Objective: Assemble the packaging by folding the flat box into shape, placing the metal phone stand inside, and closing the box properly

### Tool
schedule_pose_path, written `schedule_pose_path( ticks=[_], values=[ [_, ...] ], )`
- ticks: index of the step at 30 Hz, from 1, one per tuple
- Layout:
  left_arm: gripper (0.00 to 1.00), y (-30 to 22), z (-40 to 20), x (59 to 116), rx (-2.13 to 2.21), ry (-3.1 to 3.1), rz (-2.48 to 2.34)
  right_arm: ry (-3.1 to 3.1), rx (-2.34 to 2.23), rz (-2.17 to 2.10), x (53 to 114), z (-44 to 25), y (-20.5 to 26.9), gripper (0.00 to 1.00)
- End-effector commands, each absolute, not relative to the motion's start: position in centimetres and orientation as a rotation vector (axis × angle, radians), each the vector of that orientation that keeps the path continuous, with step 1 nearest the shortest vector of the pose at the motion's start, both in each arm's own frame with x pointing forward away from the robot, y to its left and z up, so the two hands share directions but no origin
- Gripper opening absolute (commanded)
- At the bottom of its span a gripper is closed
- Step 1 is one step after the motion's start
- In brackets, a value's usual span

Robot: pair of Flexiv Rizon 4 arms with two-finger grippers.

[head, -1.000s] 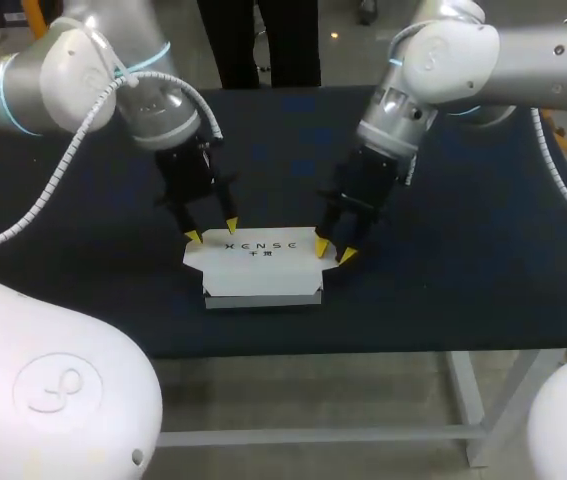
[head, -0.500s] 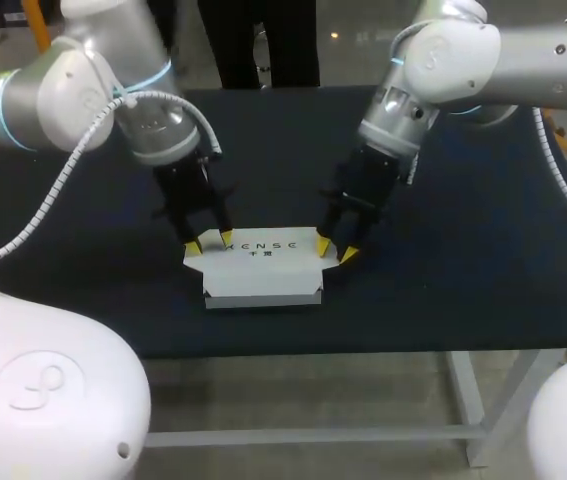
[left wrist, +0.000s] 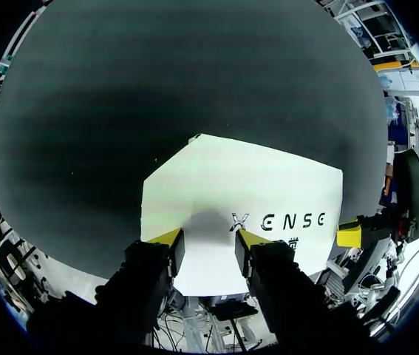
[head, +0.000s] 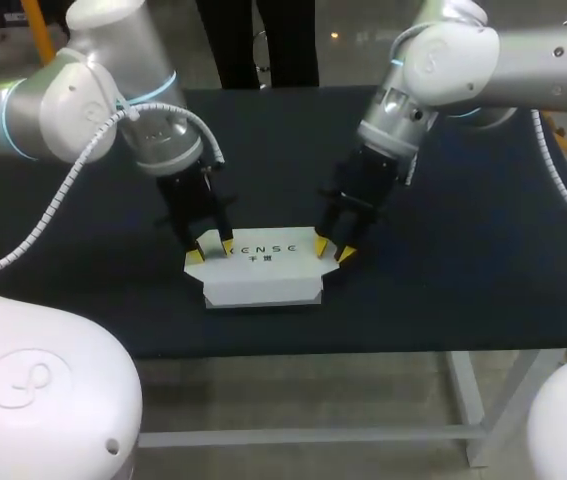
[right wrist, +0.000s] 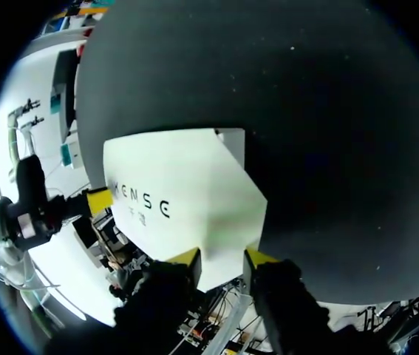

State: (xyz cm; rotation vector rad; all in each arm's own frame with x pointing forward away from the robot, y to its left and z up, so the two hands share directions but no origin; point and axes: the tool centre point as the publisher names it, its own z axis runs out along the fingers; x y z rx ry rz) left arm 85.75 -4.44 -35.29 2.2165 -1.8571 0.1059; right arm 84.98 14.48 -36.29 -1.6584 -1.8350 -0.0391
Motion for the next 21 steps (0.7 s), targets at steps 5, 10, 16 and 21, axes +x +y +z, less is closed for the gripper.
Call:
schedule_pose_path(
  ticks=[5, 10, 16, 21],
  values=[
    [0.47, -4.3, -35.7, 85.4, 2.212, -1.863, 0.124, -1.91, -1.671, -0.085, 84.6, -36.4, 15.4, 0.42],
    [0.47, -4.2, -36.0, 85.5, 2.203, -1.857, 0.131, -1.941, -1.666, -0.13, 84.4, -36.5, 15.4, 0.42],
    [0.53, -3.8, -36.2, 85.3, 2.201, -1.857, 0.236, -1.943, -1.684, -0.169, 84.3, -37.1, 15.3, 0.42],
    [0.49, -3.3, -36.6, 85.3, 2.189, -1.865, 0.297, -1.947, -1.682, -0.189, 84.3, -37.4, 15.4, 0.41]
  ],
)
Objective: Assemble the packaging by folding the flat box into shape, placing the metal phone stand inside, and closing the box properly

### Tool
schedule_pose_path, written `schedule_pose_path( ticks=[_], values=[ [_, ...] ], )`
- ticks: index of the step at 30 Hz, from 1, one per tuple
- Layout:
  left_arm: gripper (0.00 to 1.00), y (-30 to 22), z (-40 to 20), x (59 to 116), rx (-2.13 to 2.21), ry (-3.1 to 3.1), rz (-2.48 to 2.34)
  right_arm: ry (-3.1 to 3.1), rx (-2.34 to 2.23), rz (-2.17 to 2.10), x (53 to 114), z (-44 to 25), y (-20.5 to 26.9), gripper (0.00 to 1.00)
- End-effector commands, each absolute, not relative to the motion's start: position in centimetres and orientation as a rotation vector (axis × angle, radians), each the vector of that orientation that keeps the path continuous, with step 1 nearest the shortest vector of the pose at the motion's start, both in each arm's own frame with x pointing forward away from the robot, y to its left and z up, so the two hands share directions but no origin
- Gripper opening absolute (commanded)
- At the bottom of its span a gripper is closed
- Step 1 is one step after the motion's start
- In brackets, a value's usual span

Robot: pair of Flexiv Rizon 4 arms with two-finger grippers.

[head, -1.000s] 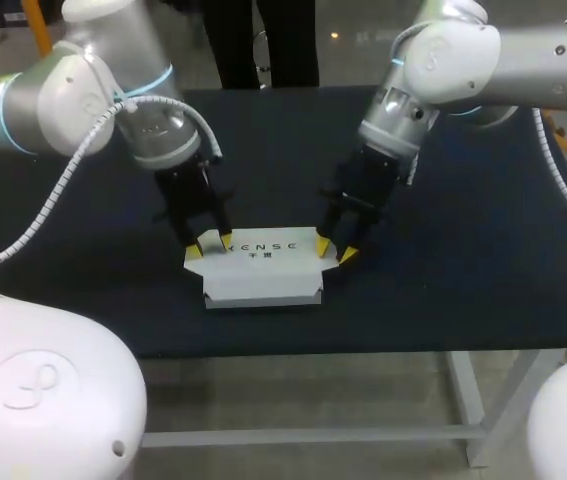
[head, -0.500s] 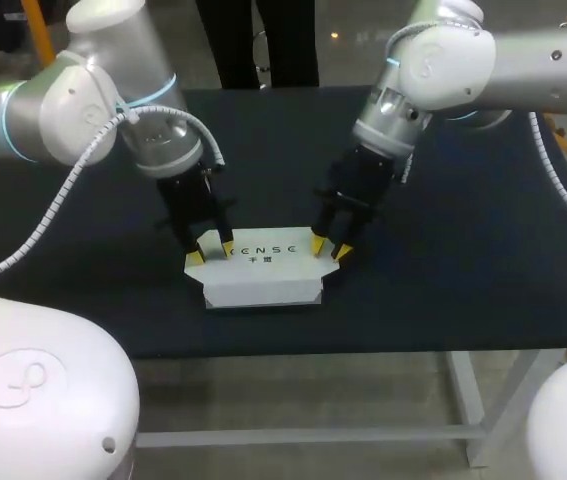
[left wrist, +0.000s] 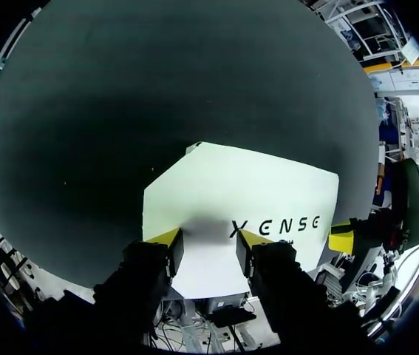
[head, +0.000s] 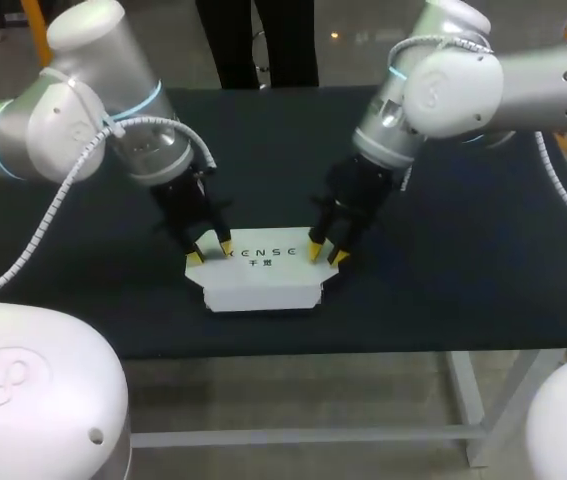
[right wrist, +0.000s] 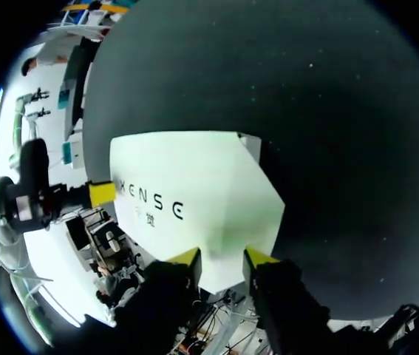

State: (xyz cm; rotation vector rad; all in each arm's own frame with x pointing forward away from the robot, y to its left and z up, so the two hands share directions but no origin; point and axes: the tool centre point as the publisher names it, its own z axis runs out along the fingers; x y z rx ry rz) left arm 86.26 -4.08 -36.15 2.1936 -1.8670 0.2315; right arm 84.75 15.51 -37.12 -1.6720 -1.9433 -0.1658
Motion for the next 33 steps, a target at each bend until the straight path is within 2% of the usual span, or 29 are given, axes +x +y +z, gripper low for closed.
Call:
schedule_pose_path(
  ticks=[1, 12, 19, 33],
  values=[
    [0.49, -3.3, -36.6, 85.3, 2.188, -1.864, 0.297, -1.947, -1.68, -0.191, 84.3, -37.4, 15.5, 0.41],
    [0.46, -3.3, -36.9, 85.0, 2.157, -1.901, 0.358, -1.943, -1.668, -0.219, 84.5, -37.6, 15.7, 0.39],
    [0.47, -3.3, -37.5, 85.0, 2.125, -1.913, 0.385, -1.93, -1.667, -0.265, 84.4, -37.9, 15.7, 0.43],
    [0.44, -3.8, -38.2, 84.8, 2.109, -1.961, 0.406, -1.91, -1.737, -0.369, 84.1, -38.3, 15.2, 0.42]
  ],
)
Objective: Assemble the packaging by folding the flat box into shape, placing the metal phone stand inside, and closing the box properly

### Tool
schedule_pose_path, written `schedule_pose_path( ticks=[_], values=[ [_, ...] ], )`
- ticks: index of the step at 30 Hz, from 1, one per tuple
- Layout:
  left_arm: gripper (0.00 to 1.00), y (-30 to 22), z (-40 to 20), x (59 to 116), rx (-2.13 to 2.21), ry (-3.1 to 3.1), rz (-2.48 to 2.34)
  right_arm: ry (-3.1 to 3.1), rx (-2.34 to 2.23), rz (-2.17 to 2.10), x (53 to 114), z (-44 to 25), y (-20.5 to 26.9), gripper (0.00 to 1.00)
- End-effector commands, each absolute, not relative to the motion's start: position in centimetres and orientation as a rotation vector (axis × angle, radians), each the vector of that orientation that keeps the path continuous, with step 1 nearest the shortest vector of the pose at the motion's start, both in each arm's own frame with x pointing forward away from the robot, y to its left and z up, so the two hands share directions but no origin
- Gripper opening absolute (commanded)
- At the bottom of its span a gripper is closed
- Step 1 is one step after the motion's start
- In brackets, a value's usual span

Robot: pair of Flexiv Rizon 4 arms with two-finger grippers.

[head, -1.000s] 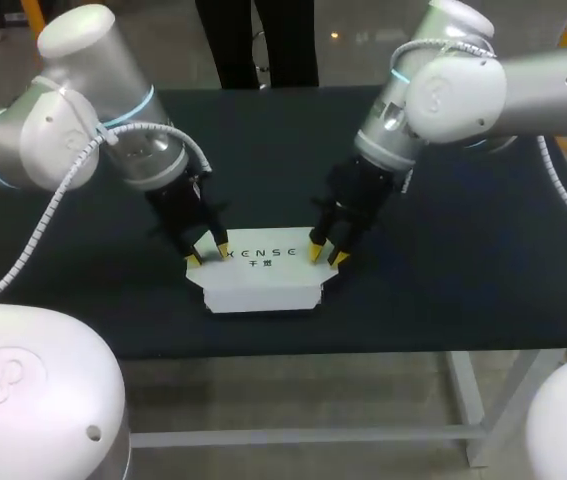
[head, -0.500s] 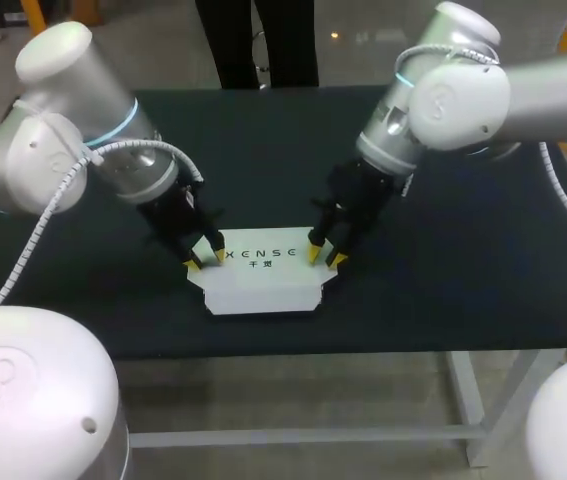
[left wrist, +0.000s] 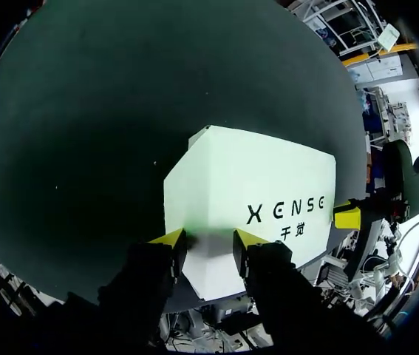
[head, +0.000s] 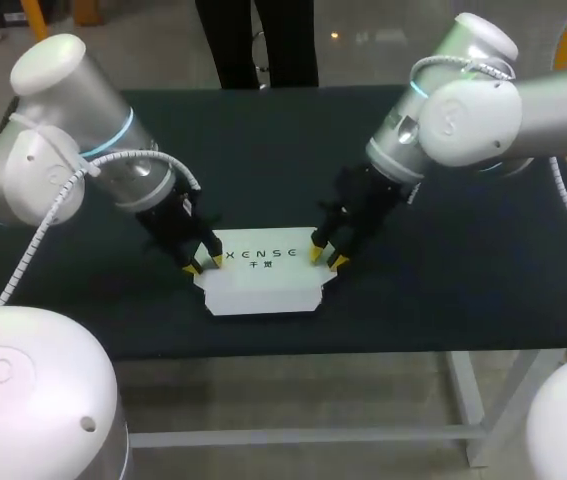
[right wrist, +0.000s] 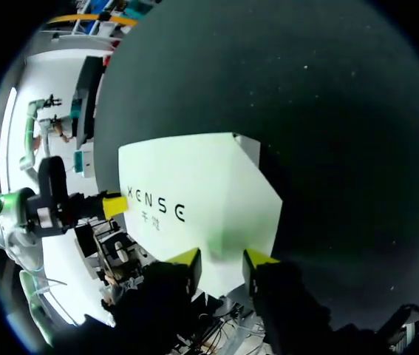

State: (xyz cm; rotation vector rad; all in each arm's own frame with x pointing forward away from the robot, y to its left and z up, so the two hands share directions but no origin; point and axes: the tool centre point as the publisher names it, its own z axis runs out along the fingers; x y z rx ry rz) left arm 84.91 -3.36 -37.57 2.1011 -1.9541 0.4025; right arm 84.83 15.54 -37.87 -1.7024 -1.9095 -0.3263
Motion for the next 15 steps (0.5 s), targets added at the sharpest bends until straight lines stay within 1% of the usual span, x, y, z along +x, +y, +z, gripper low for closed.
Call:
schedule_pose_path(
  ticks=[1, 9, 15],
  values=[
    [0.44, -3.83, -38.19, 84.78, 2.107, -1.964, 0.409, -1.905, -1.749, -0.384, 84.08, -38.36, 15.24, 0.42],
    [0.44, -3.98, -38.53, 84.71, 2.107, -1.974, 0.446, -1.864, -1.842, -0.461, 84.11, -38.5, 15.67, 0.42],
    [0.41, -4.26, -38.67, 84.72, 2.107, -1.992, 0.465, -1.847, -1.851, -0.5, 84.25, -38.6, 15.84, 0.43]
  ],
)
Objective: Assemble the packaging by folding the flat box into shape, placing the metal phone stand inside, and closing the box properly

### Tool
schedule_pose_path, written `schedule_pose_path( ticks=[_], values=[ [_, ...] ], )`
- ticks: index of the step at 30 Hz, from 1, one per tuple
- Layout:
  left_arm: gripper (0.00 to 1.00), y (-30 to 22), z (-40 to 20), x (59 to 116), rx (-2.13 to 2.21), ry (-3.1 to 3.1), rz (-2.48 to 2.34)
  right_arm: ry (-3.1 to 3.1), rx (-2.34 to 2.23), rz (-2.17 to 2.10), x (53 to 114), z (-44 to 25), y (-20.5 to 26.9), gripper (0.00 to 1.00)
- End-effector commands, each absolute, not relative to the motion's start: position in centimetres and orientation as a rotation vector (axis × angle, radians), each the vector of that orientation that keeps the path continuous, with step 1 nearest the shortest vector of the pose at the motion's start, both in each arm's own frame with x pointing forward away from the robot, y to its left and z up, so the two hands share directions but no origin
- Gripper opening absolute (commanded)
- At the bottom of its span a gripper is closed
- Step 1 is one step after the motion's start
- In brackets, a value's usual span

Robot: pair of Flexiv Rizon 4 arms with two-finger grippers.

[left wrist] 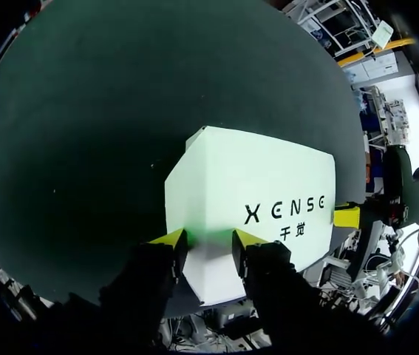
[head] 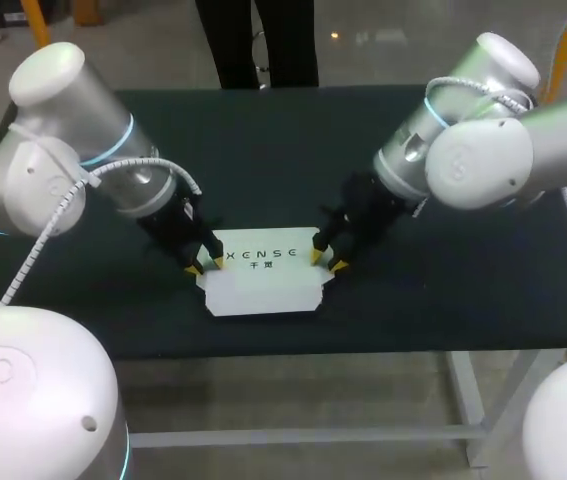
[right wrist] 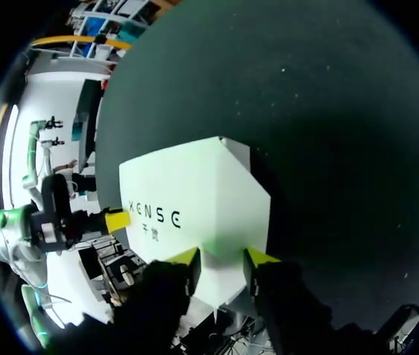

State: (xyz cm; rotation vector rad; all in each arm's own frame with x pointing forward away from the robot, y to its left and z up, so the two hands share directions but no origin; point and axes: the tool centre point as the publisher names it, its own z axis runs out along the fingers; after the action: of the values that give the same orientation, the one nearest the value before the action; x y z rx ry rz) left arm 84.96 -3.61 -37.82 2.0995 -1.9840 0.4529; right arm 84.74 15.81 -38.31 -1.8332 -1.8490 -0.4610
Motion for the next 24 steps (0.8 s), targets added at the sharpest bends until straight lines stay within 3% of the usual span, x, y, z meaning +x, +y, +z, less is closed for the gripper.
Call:
schedule_pose_path(
  ticks=[1, 5, 24],
  values=[
    [0.4, -4.33, -38.72, 84.69, 2.11, -1.994, 0.473, -1.842, -1.846, -0.509, 84.29, -38.64, 15.85, 0.44],
    [0.44, -4.49, -38.84, 84.65, 2.11, -1.999, 0.49, -1.837, -1.843, -0.514, 84.37, -38.72, 15.87, 0.44],
    [0.44, -4.57, -38.87, 84.58, 2.094, -2.002, 0.511, -1.818, -1.835, -0.535, 84.54, -38.45, 15.75, 0.44]
  ],
)
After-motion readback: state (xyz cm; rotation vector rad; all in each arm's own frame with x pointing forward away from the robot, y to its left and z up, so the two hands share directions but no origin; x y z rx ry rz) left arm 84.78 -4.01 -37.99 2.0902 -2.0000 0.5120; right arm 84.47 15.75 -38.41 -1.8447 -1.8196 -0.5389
